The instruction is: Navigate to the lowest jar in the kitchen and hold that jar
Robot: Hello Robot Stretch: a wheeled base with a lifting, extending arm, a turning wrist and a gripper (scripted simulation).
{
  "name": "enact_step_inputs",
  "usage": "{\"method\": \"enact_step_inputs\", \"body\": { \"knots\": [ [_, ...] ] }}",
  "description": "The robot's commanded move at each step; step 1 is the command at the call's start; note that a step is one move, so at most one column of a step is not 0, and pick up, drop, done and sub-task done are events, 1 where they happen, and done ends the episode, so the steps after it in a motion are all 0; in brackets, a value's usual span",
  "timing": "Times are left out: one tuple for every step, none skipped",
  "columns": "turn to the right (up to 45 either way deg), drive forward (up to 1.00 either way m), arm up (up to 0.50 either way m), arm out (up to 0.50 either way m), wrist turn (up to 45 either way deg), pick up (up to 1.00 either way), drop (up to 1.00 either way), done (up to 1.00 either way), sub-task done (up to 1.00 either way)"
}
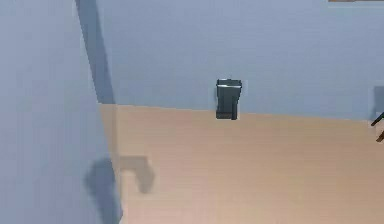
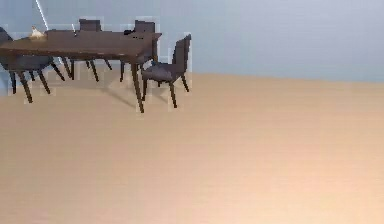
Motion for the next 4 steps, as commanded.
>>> {"method": "enact_step_inputs", "body": {
  "knots": [
    [0.0, 1.0, 0.0, 0.0, 0.0, 0.0, 0.0, 0.0, 0.0],
    [0.0, 0.35, 0.0, 0.0, 0.0, 0.0, 0.0, 0.0, 0.0],
    [-33.0, 0.0, 0.0, 0.0, 0.0, 0.0, 0.0, 0.0, 0.0],
    [0.0, 0.25, 0.0, 0.0, 0.0, 0.0, 0.0, 0.0, 0.0]
  ]
}}
